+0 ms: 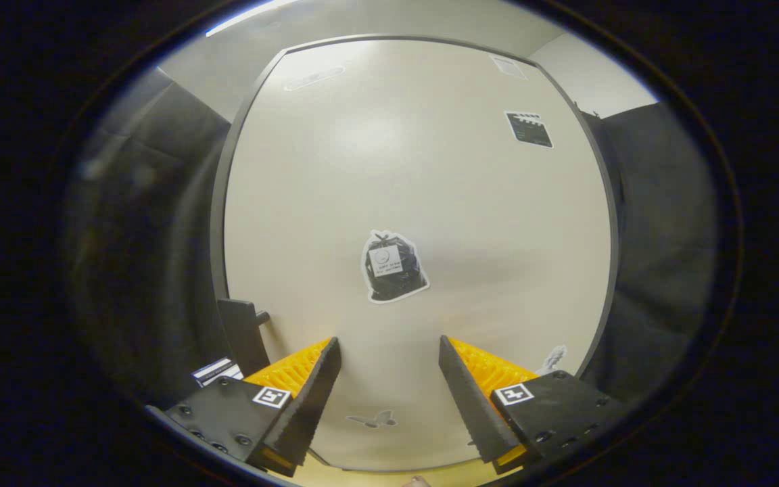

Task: Open the shoe cabinet door, grab the shoes and put them into the shoe cabinet, then close the shoe cabinet door.

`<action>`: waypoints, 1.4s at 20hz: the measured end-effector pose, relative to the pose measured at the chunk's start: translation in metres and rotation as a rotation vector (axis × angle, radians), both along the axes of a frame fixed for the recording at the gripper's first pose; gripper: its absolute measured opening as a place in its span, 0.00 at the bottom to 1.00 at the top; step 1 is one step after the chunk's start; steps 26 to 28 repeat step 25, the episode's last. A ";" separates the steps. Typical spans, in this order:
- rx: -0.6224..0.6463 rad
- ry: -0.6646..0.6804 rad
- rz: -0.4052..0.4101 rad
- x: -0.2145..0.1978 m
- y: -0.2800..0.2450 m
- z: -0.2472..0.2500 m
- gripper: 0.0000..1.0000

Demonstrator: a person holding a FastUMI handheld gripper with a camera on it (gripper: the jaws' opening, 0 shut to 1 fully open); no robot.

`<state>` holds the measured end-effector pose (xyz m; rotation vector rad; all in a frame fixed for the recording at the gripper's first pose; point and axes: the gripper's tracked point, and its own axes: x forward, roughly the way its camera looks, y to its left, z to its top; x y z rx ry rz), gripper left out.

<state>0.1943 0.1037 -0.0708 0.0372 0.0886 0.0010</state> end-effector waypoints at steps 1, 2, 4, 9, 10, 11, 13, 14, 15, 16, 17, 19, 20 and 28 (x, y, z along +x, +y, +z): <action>-0.004 0.007 0.005 0.000 0.001 -0.002 0.94; -0.009 0.017 0.014 -0.003 0.003 -0.005 0.94; -0.007 0.007 0.029 -0.013 0.004 -0.003 0.94; 0.001 -0.048 0.018 -0.058 -0.016 0.017 0.95; 0.004 -0.059 0.016 -0.068 -0.023 0.021 0.95; 0.003 -0.072 0.015 -0.077 -0.031 0.024 0.95; -0.006 -0.086 0.001 -0.096 -0.051 0.026 0.95; -0.011 -0.090 -0.012 -0.107 -0.065 0.027 0.95; -0.014 -0.092 -0.020 -0.117 -0.078 0.026 0.95; -0.016 -0.096 -0.025 -0.127 -0.092 0.026 0.95; -0.016 -0.103 -0.027 -0.134 -0.107 0.025 0.95; -0.010 -0.115 -0.031 -0.146 -0.142 0.022 0.95; -0.002 -0.116 -0.027 -0.150 -0.161 0.018 0.95; -0.020 -0.066 0.001 -0.153 -0.281 -0.036 0.95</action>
